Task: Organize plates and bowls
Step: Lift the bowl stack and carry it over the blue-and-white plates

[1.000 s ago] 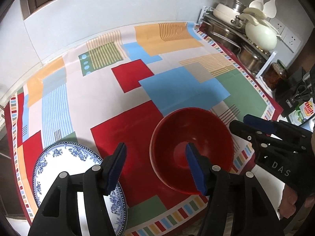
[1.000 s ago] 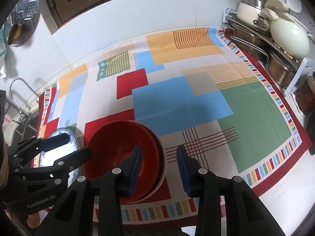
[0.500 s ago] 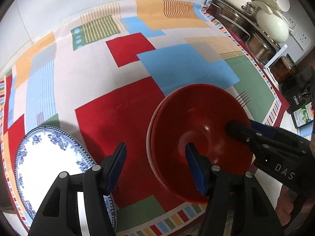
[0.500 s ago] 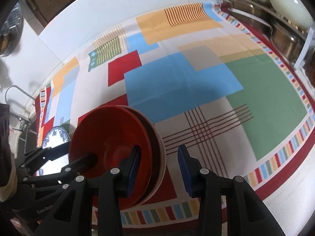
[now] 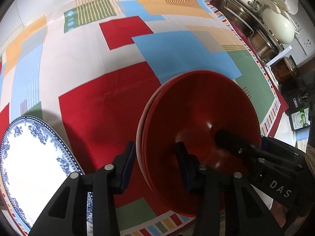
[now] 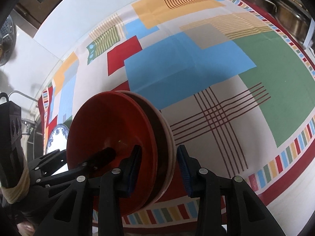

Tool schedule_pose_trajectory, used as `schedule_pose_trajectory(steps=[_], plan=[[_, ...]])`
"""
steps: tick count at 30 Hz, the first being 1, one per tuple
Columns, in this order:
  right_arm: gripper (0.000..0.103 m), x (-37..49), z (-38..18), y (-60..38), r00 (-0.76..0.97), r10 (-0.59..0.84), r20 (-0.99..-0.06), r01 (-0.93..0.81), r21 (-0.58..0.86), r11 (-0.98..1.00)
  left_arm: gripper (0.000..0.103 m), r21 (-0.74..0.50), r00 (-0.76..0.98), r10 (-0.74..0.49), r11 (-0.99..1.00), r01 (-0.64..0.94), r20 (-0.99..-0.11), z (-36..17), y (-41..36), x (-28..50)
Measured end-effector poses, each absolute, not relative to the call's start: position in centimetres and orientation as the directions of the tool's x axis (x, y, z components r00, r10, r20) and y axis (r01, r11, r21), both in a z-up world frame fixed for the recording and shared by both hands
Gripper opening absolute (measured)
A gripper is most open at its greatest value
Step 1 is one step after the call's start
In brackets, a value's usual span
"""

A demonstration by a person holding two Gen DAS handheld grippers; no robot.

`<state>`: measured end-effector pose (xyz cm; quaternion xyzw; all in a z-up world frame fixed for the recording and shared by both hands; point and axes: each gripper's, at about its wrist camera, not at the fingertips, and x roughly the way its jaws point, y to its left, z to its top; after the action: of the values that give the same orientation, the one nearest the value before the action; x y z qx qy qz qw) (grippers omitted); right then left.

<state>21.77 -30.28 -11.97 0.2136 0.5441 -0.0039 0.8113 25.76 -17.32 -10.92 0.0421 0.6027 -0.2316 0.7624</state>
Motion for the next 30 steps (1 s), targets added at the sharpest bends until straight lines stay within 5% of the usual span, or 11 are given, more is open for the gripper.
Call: schedule_pose_trajectory(steps=[5, 30], plan=[[0.027, 22.0, -12.1, -30.1, 0.389, 0.196, -0.900, 0.238, 0.304, 0.922, 0.037, -0.230, 0.162, -0.315, 0.888, 0.399, -0.935, -10.9, -17.4, 25.8], [0.027, 22.1, -8.5, -27.5, 0.413, 0.169, -0.895, 0.204, 0.272, 0.940, 0.032, -0.236, 0.220, -0.323, 0.908, 0.345, -0.920, -7.1, -13.2, 24.7]])
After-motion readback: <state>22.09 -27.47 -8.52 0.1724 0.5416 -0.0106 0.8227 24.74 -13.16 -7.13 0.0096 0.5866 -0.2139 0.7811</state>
